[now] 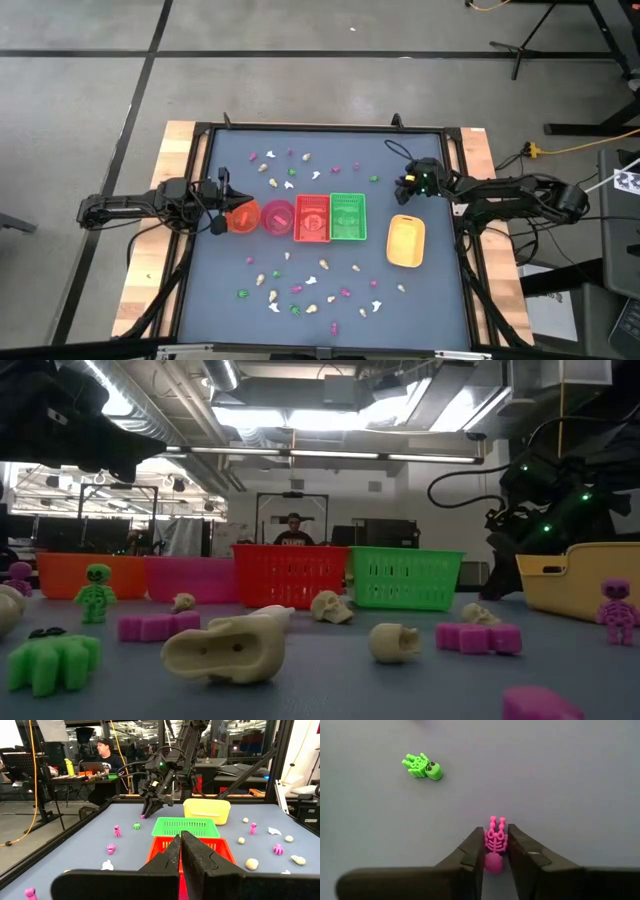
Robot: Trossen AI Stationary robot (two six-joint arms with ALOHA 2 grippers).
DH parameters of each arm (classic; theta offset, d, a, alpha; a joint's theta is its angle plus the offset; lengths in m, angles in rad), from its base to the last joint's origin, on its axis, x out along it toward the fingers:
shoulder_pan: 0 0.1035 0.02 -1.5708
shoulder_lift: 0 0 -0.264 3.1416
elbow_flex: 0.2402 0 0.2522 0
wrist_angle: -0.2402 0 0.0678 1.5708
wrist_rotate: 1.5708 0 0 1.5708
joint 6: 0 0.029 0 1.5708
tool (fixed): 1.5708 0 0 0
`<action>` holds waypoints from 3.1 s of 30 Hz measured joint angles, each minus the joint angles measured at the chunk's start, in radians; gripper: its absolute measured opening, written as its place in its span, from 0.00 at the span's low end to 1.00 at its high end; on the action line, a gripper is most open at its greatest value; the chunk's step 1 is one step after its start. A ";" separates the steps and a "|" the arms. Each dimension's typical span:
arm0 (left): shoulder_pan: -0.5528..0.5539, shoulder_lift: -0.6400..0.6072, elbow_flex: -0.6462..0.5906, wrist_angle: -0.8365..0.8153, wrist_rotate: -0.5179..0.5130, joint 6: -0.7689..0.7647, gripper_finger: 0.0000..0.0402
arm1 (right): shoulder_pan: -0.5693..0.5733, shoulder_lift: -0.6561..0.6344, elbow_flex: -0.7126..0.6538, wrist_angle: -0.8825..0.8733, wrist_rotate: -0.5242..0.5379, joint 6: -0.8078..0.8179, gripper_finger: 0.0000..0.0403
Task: Sort Halloween decoration
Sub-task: Put the pink skeleton toy into the yellow bin
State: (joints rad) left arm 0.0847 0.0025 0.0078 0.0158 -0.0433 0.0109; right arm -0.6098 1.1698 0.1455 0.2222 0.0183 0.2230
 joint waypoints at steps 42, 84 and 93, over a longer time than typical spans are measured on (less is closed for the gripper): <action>0.000 0.000 0.000 0.000 0.000 0.000 0.00 | 0.059 -0.055 0.262 0.089 -0.825 0.103 0.13; 0.000 0.000 0.000 0.000 0.000 0.000 0.00 | 0.826 -0.056 0.497 -0.693 -0.570 0.226 0.13; 0.000 0.000 0.000 0.000 0.000 0.000 0.00 | 0.826 -0.056 0.578 -0.988 -0.265 0.170 0.13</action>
State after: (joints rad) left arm 0.0847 0.0025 0.0077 0.0158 -0.0433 0.0107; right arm 0.2157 1.1139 0.7238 -0.7657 -0.2470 0.3926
